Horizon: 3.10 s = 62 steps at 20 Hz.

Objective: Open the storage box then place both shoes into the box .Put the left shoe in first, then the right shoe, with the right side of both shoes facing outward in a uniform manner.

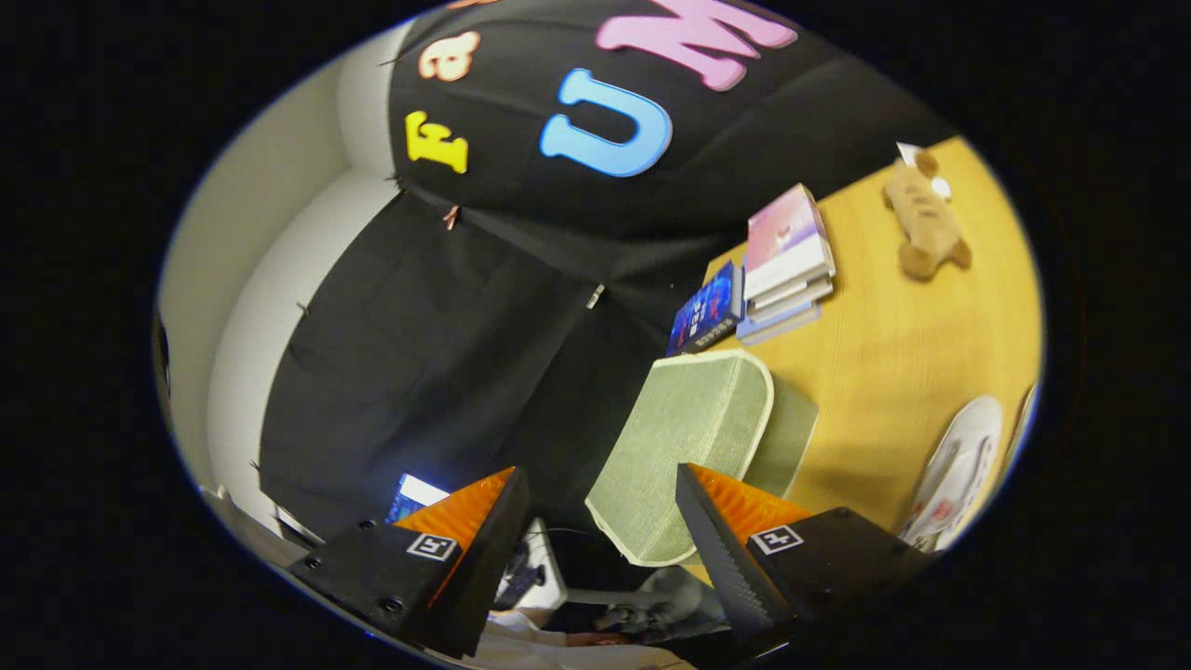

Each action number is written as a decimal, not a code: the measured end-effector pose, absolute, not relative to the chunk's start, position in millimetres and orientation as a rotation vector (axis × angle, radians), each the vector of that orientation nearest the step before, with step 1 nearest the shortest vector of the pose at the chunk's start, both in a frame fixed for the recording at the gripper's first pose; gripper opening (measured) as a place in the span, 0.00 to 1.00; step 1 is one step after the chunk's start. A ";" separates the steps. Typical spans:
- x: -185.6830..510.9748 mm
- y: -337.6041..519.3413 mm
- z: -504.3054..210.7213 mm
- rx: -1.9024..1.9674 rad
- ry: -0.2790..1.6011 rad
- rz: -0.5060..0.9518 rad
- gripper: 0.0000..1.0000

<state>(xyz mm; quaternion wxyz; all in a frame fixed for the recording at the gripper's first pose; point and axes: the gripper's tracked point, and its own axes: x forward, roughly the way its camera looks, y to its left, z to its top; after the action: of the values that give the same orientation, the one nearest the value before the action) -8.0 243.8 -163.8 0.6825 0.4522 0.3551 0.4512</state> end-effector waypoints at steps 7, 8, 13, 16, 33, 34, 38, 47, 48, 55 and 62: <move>5.1 280.9 -257.5 1.206 0.998 0.997 0.98; 6.5 286.7 -264.9 1.229 1.018 0.998 0.97; 13.6 306.4 -290.0 1.363 1.080 0.994 0.97; 12.6 309.7 -280.5 1.434 1.063 1.034 0.95; 5.9 303.1 -193.3 1.379 0.926 1.111 0.05; 6.8 309.5 -178.4 1.357 0.915 1.113 0.05; 9.9 347.8 -116.9 1.258 0.878 1.124 0.05; 16.8 483.3 -56.5 1.143 0.909 1.150 0.06; 16.2 494.5 -59.2 1.133 0.921 1.145 0.07; 1.0 519.5 -71.4 1.118 1.007 1.149 0.50; 20.7 471.6 -81.0 0.991 0.880 1.009 0.87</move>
<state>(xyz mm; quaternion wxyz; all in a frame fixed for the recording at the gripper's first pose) 20.7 471.6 -81.0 0.6729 0.4400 0.3908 0.4482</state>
